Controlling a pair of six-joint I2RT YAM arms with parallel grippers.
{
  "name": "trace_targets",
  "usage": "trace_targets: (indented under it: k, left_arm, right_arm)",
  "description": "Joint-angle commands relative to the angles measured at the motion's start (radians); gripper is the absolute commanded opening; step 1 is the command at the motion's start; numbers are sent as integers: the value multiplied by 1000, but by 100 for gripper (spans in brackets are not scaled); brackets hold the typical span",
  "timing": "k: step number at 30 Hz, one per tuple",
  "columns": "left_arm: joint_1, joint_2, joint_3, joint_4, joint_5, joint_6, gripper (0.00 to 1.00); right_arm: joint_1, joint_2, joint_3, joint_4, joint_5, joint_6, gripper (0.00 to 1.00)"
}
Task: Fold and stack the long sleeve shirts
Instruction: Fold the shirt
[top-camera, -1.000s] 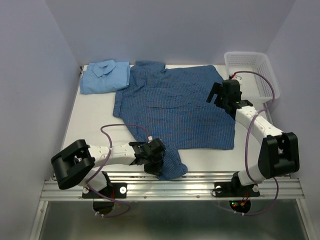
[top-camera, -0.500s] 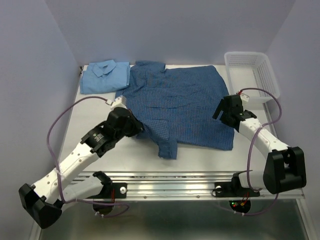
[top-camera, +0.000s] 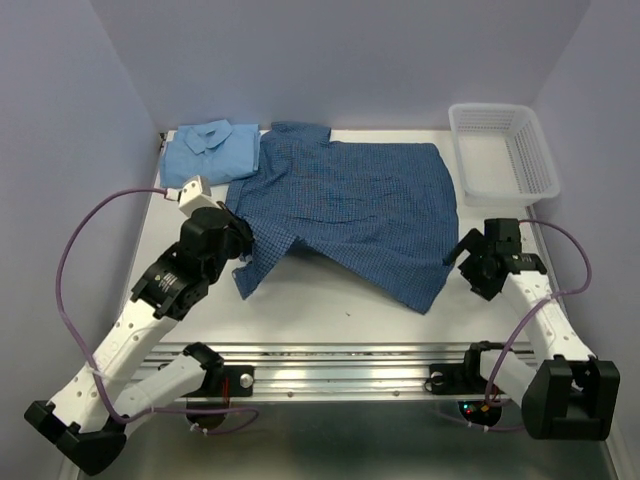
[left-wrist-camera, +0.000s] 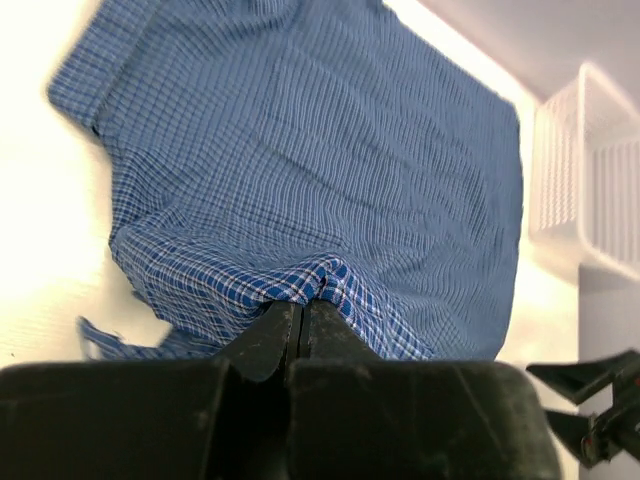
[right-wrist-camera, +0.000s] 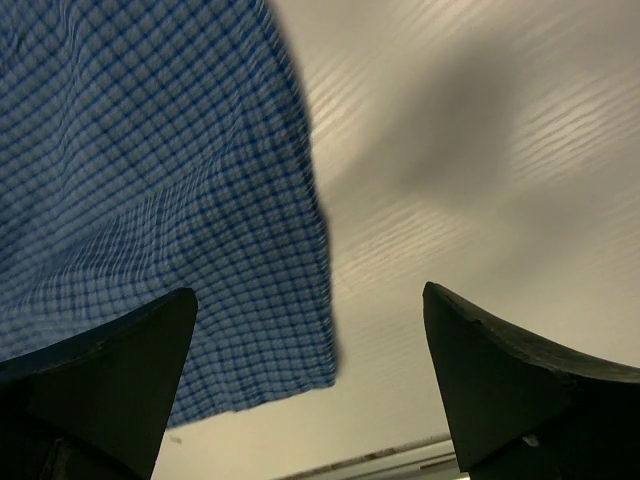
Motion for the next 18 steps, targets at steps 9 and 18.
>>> trace_targets:
  k: [9, 18]
  left_arm:
    - [1, 137, -2, -36, 116, 81, 0]
    - [4, 133, -33, -6, 164, 84, 0]
  right_arm:
    - [271, 12, -130, -34, -229, 69, 100]
    - [281, 59, -126, -145, -105, 111, 97]
